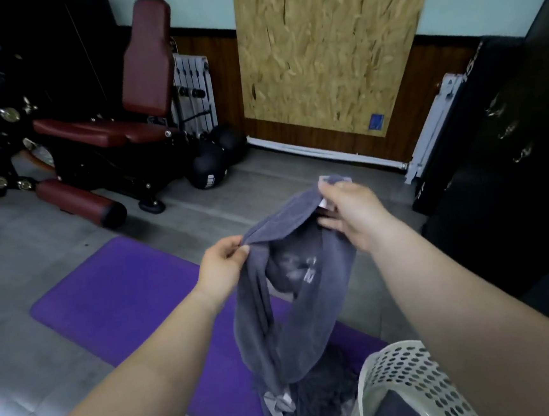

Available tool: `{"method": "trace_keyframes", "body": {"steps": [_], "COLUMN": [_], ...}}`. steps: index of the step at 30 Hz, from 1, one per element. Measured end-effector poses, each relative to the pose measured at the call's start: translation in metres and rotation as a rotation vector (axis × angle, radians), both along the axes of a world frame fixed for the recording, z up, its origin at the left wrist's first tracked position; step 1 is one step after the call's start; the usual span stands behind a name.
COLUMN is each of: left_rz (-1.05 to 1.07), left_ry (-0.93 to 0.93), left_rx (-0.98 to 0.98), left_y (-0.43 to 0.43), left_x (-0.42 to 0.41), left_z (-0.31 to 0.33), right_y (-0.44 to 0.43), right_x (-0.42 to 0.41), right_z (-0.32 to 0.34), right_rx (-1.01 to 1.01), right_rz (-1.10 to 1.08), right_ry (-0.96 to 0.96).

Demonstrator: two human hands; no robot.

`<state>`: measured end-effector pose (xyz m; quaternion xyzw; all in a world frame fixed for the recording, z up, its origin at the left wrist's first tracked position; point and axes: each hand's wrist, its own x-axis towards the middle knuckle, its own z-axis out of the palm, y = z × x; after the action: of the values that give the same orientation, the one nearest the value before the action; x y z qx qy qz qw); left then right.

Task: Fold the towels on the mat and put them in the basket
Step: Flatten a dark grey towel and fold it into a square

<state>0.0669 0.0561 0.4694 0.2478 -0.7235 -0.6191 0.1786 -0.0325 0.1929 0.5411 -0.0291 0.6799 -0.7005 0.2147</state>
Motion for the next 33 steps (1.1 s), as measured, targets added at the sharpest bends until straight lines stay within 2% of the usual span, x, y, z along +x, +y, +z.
{"method": "trace_keyframes", "body": {"steps": [2,4,6,8,11,12,14,16,19,21,24,27,30,33], "left_rz": [-0.046,-0.094,-0.134,-0.178,-0.244,-0.269,-0.304,-0.335,-0.236,-0.088,-0.031,0.011,-0.002,-0.005], "left_ry": [0.032,0.066,0.078,0.049,0.035,0.038,0.060,0.013,-0.150,-0.109,-0.054,-0.093,-0.136,-0.217], "left_rx": [0.012,0.007,0.036,0.068,0.056,0.069,0.057,-0.131,-0.573,-0.637,-0.763,-0.773,-0.699,-0.539], "left_y": [-0.001,0.001,0.006,0.012,0.019,0.020,0.019,0.012,0.002,-0.010,-0.040,-0.080,-0.120,-0.189], "left_x": [-0.007,-0.015,-0.023,-0.028,-0.033,-0.033,-0.031,-0.029,-0.029,-0.027,-0.027,-0.032,-0.038,-0.040], "left_z": [0.013,0.028,0.040,0.047,0.053,0.052,0.050,0.044,0.037,0.035,0.030,0.020,-0.015,-0.049], "right_y": [0.008,0.014,0.017,0.015,0.007,0.005,0.000,-0.004,-0.017,-0.030,-0.053,-0.095,-0.149,-0.198], "right_x": [0.000,0.003,0.013,0.023,0.018,0.012,-0.002,-0.013,-0.021,-0.024,-0.030,-0.033,-0.046,-0.072], "right_z": [-0.011,-0.023,-0.033,-0.038,-0.033,-0.031,-0.026,-0.024,-0.014,-0.005,0.002,0.003,0.014,0.024], "right_rx": [0.243,0.529,0.705,0.776,0.667,0.635,0.572,0.539,0.564,0.566,0.619,0.478,0.271,0.295], "right_rz": [0.004,-0.053,-0.022,0.072,0.136,0.199,0.394,0.498,0.500,0.517,0.551,0.476,0.242,0.148], "right_ry": [0.162,0.424,0.670,0.864,1.040,1.028,0.870,0.776,0.816,0.839,0.848,0.800,0.679,0.653]}}
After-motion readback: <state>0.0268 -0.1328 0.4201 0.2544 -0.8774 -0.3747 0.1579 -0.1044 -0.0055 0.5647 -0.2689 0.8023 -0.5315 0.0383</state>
